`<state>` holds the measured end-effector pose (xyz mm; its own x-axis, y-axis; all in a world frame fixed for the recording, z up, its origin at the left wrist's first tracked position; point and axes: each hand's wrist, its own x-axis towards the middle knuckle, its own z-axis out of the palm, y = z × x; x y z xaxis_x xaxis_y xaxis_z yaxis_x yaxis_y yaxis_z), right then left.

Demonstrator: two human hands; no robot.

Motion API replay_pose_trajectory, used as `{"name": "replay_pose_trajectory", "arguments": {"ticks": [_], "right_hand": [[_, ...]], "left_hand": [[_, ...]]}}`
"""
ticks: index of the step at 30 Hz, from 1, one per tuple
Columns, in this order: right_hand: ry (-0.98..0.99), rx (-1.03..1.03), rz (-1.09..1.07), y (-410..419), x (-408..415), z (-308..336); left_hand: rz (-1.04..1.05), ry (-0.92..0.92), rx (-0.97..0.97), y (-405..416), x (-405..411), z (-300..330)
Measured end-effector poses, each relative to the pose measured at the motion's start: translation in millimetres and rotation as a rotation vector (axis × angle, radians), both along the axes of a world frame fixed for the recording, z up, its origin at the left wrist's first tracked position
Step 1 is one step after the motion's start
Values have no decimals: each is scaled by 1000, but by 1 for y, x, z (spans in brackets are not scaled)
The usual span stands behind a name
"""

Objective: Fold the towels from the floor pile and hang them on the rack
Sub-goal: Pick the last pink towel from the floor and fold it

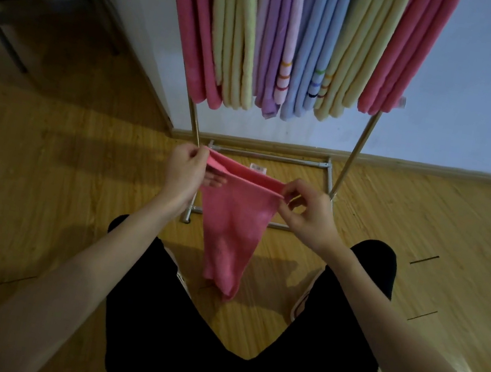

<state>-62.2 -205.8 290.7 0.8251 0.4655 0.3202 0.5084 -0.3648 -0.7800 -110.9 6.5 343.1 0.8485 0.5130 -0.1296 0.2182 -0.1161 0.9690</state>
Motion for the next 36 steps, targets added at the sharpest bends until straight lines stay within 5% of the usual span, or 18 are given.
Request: {"name": "replay_pose_trajectory", "arguments": {"ticks": [7,20,30,36], "right_hand": [[-126,-97,145,-4,25,33],[-142,222,-131,-32,58,122],[-347,229,-144,-32,67,165],[-317,278,-169,-31,77,165]], "left_hand": [[-128,270,916,32,10,-13],[-35,-372,721,3,35,102],[-35,-440,727,3,50,151],[-245,-350,619,3,47,160]]}}
